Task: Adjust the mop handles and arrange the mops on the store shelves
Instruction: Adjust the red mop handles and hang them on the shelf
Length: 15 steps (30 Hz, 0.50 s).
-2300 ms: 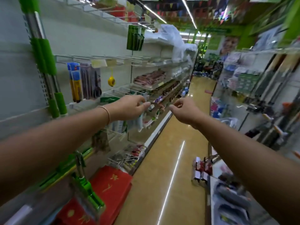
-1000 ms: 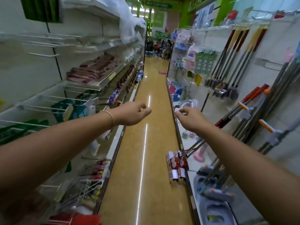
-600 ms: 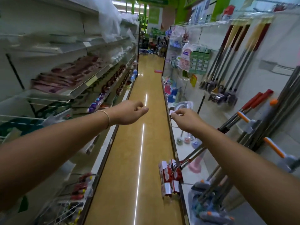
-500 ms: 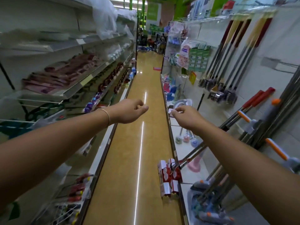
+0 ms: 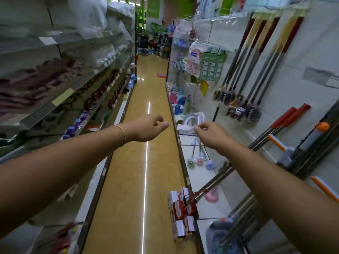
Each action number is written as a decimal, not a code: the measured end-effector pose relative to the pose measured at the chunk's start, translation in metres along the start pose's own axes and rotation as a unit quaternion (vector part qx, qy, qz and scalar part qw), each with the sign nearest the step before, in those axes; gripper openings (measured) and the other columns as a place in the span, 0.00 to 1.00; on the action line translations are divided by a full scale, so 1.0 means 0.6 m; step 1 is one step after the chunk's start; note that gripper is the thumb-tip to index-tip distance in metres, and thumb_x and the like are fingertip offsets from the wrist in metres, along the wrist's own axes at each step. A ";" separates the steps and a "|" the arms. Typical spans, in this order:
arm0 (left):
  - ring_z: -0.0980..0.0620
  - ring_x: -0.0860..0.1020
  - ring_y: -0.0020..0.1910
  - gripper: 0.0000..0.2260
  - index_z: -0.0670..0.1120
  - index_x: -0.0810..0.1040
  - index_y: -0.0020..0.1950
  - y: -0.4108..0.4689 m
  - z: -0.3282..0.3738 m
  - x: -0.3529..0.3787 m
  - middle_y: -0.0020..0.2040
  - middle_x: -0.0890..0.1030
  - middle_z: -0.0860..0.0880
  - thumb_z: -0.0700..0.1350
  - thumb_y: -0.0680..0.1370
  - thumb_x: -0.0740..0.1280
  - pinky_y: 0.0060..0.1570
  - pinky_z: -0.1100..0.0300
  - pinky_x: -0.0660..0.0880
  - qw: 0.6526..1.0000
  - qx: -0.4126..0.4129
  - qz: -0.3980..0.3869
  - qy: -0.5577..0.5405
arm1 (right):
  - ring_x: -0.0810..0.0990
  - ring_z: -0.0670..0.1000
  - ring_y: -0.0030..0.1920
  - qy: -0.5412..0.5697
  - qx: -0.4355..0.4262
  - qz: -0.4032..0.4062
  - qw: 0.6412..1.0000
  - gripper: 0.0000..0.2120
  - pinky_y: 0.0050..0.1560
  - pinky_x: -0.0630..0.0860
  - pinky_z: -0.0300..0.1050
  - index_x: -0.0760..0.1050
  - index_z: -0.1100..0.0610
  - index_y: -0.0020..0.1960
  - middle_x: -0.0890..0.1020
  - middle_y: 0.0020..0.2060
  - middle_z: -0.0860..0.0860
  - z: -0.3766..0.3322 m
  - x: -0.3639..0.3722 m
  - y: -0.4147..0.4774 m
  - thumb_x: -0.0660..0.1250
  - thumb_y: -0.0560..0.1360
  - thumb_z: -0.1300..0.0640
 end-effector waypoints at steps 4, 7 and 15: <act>0.48 0.76 0.63 0.23 0.47 0.68 0.72 0.088 -0.031 -0.028 0.66 0.76 0.45 0.59 0.82 0.55 0.55 0.57 0.73 0.999 0.034 -0.006 0.011 | 0.79 0.55 0.55 -0.018 0.020 0.024 0.999 0.19 0.59 0.78 0.55 0.79 0.58 0.61 0.82 0.57 0.55 -0.012 0.012 0.083 0.62 0.80 0.46; 0.49 0.76 0.61 0.22 0.47 0.69 0.71 0.158 -0.059 -0.052 0.65 0.77 0.45 0.58 0.83 0.55 0.50 0.60 0.70 0.998 0.056 -0.022 0.011 | 0.79 0.54 0.55 -0.017 0.044 0.042 0.998 0.19 0.59 0.77 0.53 0.78 0.57 0.63 0.81 0.59 0.55 -0.024 0.019 0.145 0.63 0.79 0.47; 0.47 0.76 0.59 0.22 0.45 0.71 0.69 0.336 -0.115 -0.094 0.63 0.77 0.44 0.58 0.83 0.54 0.52 0.58 0.71 0.993 0.107 -0.049 0.010 | 0.79 0.55 0.55 -0.004 0.108 0.084 0.991 0.21 0.59 0.77 0.53 0.74 0.59 0.67 0.79 0.60 0.56 -0.033 0.030 0.268 0.65 0.79 0.48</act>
Point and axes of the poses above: each hand's wrist, its own y-axis towards the middle knuckle, its own x-axis out of the palm, z = x × y, the point moved 1 cm from there along y, towards the middle knuckle
